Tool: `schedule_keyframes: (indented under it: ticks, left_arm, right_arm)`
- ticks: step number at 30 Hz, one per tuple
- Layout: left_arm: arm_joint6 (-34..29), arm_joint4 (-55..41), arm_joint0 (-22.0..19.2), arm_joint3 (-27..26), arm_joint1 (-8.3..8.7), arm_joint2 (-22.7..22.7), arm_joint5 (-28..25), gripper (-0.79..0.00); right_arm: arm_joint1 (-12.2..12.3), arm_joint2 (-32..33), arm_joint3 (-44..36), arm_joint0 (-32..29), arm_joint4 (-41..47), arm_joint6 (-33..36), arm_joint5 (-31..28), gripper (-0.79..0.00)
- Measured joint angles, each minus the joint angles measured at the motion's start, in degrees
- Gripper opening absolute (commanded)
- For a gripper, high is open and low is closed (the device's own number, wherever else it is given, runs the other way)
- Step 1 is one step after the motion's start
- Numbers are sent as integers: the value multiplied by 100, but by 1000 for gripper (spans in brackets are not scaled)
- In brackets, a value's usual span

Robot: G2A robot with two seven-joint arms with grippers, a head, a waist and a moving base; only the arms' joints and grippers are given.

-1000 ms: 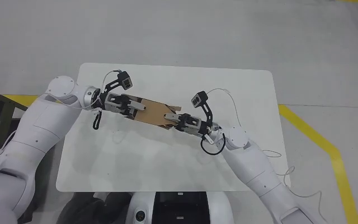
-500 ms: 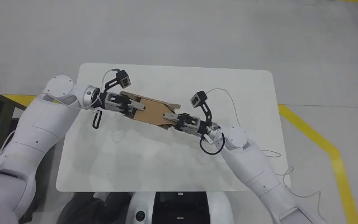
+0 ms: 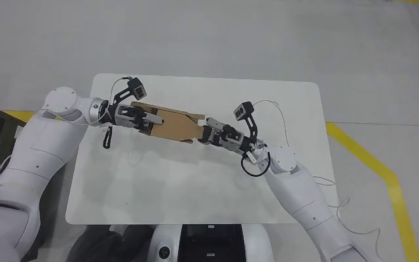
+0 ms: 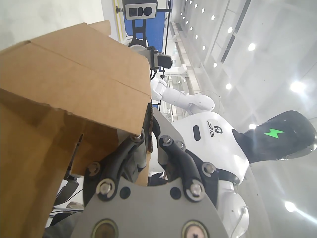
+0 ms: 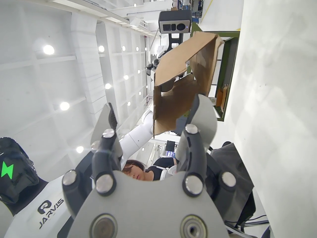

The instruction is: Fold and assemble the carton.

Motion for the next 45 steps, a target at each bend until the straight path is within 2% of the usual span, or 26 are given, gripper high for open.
schedule_keyframes:
  ticks: [10, 20, 36, 39, 45]
  left_arm:
    - [0, 387, 104, -227, 50, -113, 102, -785]
    - [0, 243, -95, -489, -172, 265, 320, -785]
    - [77, 220, -64, -535, -187, 276, 345, -785]
    - [40, 88, 11, -610, -189, 228, 563, -785]
    - [0, 254, -209, -478, -304, 383, 828, -785]
  right_arm:
    - [279, 803, -850, -594, -1142, 144, -404, 0]
    - [453, 1387, -1406, -1128, -1484, 156, -596, 0]
    - [451, 1209, -1516, -1073, -1634, 213, -617, 0]
    - [429, 1051, -1503, -989, -1483, 276, -790, 0]
    - [380, 749, -1443, -849, -1079, 374, -1038, 0]
